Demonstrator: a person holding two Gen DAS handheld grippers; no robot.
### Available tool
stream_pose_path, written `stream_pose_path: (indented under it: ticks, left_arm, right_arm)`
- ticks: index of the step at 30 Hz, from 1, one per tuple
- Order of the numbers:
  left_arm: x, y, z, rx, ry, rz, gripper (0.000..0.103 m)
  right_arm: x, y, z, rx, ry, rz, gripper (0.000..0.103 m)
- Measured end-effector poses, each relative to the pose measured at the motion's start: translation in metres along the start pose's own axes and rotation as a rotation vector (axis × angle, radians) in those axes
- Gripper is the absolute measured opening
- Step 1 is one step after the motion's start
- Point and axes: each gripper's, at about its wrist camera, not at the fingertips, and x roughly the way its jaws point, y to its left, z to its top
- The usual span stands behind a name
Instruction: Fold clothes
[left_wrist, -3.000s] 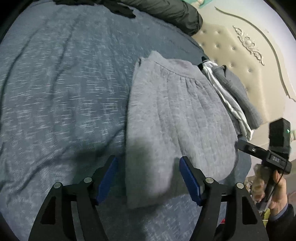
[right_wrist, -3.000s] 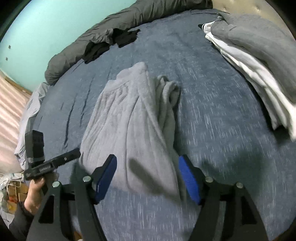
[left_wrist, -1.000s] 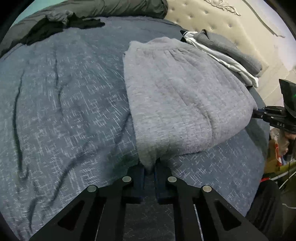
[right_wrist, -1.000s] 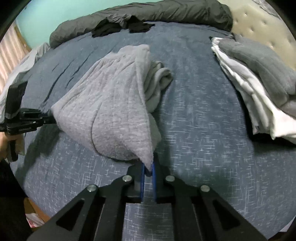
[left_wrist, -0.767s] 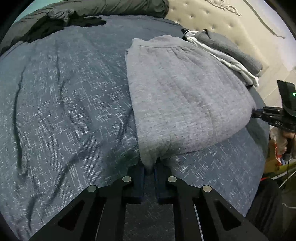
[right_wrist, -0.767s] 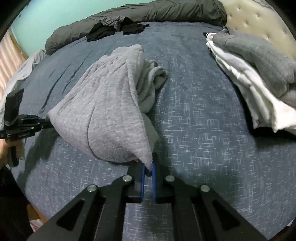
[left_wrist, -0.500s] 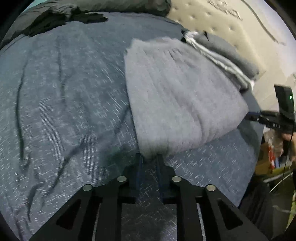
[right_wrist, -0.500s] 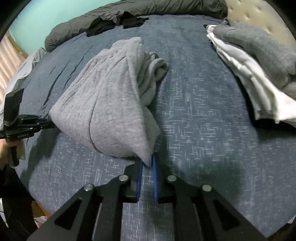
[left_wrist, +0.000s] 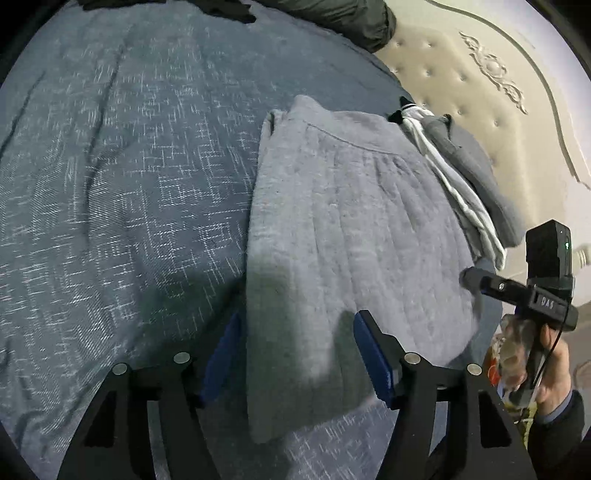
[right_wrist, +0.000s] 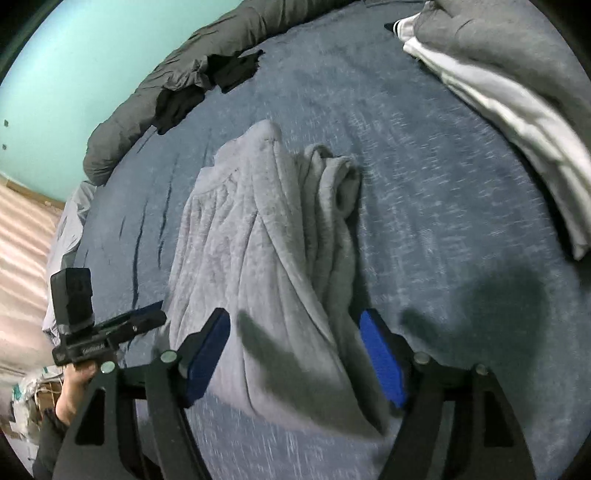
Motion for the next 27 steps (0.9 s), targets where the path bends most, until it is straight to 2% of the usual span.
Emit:
stream_pose_path:
  ticks: [7,13,23,27]
  left_arm:
    - [0.013,0.003,0.005,-0.025,0.005,-0.026,0.068]
    - [0.025,0.006,0.010,-0.046,0.009,-0.047,0.068]
    - [0.039,0.003,0.020,-0.069,0.004,-0.103,0.067]
    - [0.049,-0.002,0.025,-0.067,0.007,-0.118,0.067]
  right_arm:
    - [0.030,-0.002,0.012,0.002,0.057,-0.013,0.078]
    - [0.043,-0.004,0.016,-0.004,0.088,0.010,0.079]
    - [0.055,0.000,0.015,-0.024,0.101,0.022,0.079]
    - [0.059,0.000,0.013,-0.026,0.097,0.036,0.075]
